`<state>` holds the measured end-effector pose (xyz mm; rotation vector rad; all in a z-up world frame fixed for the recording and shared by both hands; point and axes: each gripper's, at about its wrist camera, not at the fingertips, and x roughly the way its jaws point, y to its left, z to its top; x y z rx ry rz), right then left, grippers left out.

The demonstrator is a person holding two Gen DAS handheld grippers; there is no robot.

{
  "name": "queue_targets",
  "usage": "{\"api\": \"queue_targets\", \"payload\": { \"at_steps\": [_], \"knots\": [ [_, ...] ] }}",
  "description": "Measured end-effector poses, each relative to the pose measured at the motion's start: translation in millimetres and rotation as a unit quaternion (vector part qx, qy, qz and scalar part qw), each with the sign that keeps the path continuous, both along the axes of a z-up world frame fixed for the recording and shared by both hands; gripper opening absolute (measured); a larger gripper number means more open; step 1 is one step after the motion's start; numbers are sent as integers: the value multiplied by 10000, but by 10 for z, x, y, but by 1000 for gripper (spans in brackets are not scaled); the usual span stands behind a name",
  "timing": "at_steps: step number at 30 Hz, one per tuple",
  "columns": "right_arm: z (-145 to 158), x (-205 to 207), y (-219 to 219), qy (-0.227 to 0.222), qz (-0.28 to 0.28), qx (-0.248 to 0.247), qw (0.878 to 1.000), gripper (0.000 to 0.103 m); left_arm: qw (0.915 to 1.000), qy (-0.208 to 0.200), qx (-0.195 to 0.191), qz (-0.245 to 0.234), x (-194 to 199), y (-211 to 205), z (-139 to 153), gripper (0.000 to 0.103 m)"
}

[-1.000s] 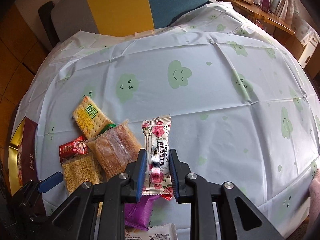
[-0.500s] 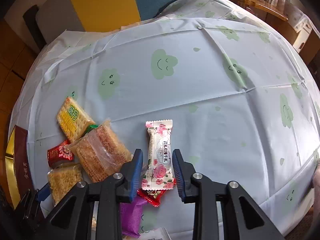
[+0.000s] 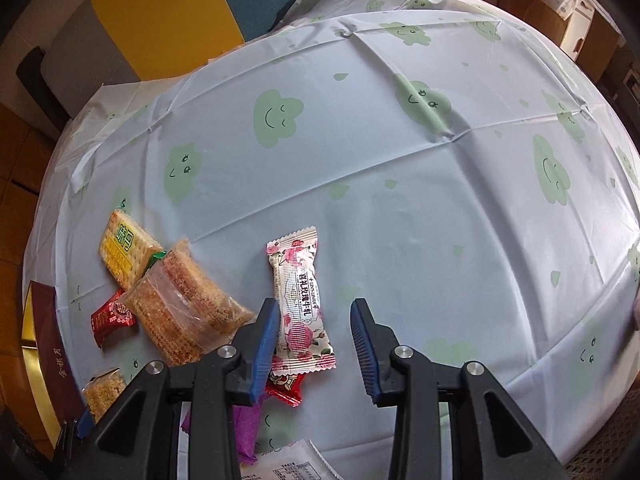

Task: Organize snacks
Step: 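Grasp the rice-crisp bar pack with the left tool while the right tool grasps the white-pink candy bar, then lower the rice-crisp pack into the gold box and open the left tool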

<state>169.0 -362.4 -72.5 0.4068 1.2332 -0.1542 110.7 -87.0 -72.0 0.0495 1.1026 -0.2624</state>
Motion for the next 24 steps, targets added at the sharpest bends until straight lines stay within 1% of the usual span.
{"api": "queue_targets", "payload": {
  "at_steps": [3,8,11,13,15,17,19,22,24],
  "knots": [
    [46,-69,-37,-81,-69,-139,9998,37,10000,-28,14,7,-19,5,-1,80],
    [13,-113,-17,-98,12,100,9999,37,9999,-108,7,-64,-68,28,-3,80],
    [-39,-59,22,-90,83,5,9999,37,9999,-146,4,-57,-114,55,9,80],
    [-101,10,47,-46,126,-88,9999,37,9998,-189,7,-49,-138,64,15,79],
    [-96,28,88,-118,231,-266,9993,36,9997,-228,-14,-37,-164,86,22,78],
    [-113,32,132,-72,357,-524,9980,29,9997,-253,-66,8,-182,115,39,76],
    [-112,23,180,-71,462,-748,9961,29,9996,-288,-75,-22,-209,123,63,75],
    [-119,12,181,-58,494,-795,9956,29,9989,-462,-8,-122,-277,108,114,75],
    [-117,13,178,-49,521,-804,9954,29,9987,-478,-93,-120,-293,131,151,75]
  ]
}}
